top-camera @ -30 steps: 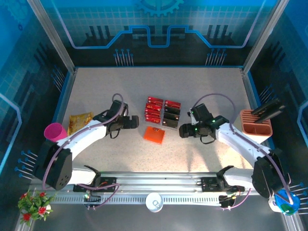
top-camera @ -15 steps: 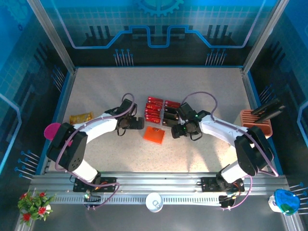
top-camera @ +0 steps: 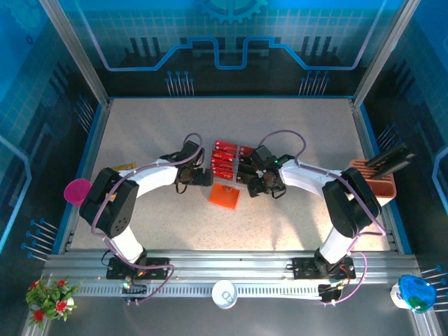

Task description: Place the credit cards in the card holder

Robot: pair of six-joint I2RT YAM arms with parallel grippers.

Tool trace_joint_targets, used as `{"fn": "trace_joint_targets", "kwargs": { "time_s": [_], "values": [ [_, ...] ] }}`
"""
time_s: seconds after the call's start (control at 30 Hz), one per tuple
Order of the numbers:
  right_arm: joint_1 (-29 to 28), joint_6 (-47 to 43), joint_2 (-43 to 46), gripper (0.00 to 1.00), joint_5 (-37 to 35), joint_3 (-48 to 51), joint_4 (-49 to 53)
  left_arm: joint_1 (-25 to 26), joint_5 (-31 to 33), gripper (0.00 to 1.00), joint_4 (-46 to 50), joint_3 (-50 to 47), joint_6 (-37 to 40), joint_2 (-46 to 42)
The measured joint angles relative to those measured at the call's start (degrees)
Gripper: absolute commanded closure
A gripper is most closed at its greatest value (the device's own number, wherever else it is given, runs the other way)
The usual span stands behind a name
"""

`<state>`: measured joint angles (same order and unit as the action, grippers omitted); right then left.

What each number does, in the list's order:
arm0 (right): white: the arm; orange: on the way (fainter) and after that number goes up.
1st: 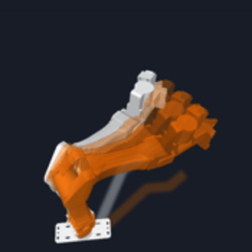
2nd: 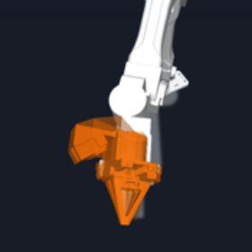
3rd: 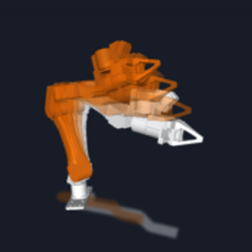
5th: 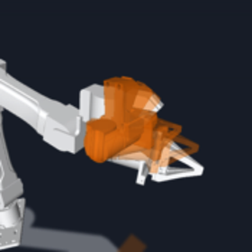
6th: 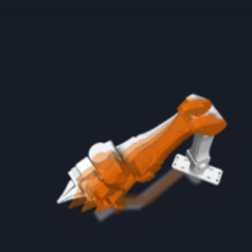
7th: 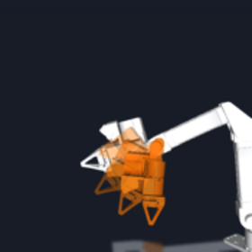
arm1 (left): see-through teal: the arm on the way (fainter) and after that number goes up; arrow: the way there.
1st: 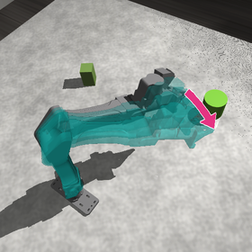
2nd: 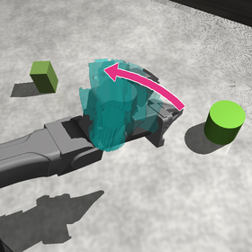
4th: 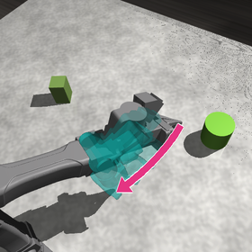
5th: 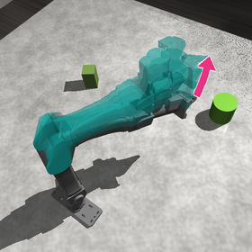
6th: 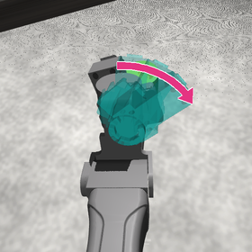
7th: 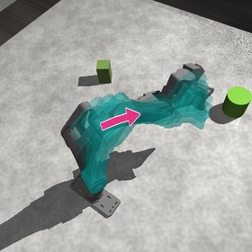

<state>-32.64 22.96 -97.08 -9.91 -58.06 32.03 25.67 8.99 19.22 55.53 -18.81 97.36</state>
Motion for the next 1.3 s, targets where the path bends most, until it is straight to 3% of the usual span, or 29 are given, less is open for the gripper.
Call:
{"fn": "trace_joint_targets", "kwargs": {
  "time_s": [0.47, 0.93, 1.13, 1.3],
  "values": [
    [6.82, -2.29, -5.88, 0.28, -1.16, -7.10, 0.09, -0.20, 1.77, 0.01, 1.51, 11.69, 3.13, 9.62],
    [10.91, -4.83, -11.15, 0.29, 3.15, -13.66, 0.37, -2.03, 1.73, 0.01, 1.53, 20.20, 4.28, 15.69],
    [10.88, -4.07, -3.04, 0.29, 5.14, -8.20, 0.57, -2.25, 1.60, 0.01, 1.33, 18.14, 4.15, 13.97],
    [9.81, -1.92, 7.76, 0.29, 6.97, -3.56, 1.01, -2.27, 0.74, 0.01, 1.70, 11.65, 3.26, 6.27]
  ]
}}
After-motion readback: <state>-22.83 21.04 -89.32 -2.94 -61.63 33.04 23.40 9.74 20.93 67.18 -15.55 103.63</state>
